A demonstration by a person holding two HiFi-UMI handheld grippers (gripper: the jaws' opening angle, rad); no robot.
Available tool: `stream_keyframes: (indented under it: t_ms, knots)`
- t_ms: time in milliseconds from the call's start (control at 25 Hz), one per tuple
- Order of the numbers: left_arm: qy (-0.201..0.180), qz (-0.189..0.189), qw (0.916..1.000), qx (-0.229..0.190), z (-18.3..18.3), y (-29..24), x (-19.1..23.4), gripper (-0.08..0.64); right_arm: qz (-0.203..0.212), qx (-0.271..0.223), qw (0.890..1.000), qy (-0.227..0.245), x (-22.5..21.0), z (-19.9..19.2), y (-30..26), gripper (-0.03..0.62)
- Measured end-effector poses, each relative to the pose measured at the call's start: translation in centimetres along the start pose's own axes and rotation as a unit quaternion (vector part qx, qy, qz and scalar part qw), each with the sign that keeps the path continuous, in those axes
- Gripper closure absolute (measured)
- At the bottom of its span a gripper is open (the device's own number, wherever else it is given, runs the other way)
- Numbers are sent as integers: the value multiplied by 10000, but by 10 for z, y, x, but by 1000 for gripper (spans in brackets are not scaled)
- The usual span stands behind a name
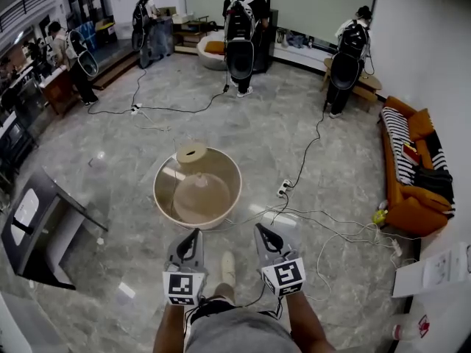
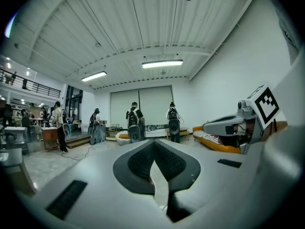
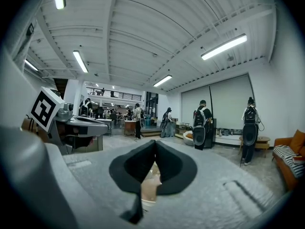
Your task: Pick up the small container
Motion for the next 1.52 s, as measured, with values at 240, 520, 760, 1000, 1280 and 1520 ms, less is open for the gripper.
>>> stream_keyframes:
  t_ms: [240,520,760,1000,1280,1520]
  knots:
    - [59,-23,9999,153,10,-89,45,543,106,59,9999,-27,-41,13,-86,592]
    - [215,-15,9992,335,13,-192,105,543,245,125,9996,-32,-85,25,-196,592]
    - [306,43,9987,400,8,-259,149,543,387,230,9990,-62,-112,24,-277,592]
    - [368,178,9981,460,0,-299,189,543,601,260,9979,-11,-124,26,-343,592]
    - [447,480,9967,485,-15,-320,216,543,1009,297,9943,178,-125,20,-399,592]
    - [710,856,9919,617,-53,-345,239,543,1484,486,9874,275,-116,-11,-462,592]
Point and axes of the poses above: the fingertips, and each gripper's own axes: y backward along the fingers, x to its left, z out of its top, the point moved 6 cm from there along y, backward along the fingers, and after that the axes turned 3 degrees about x, right-handed, at the moved point
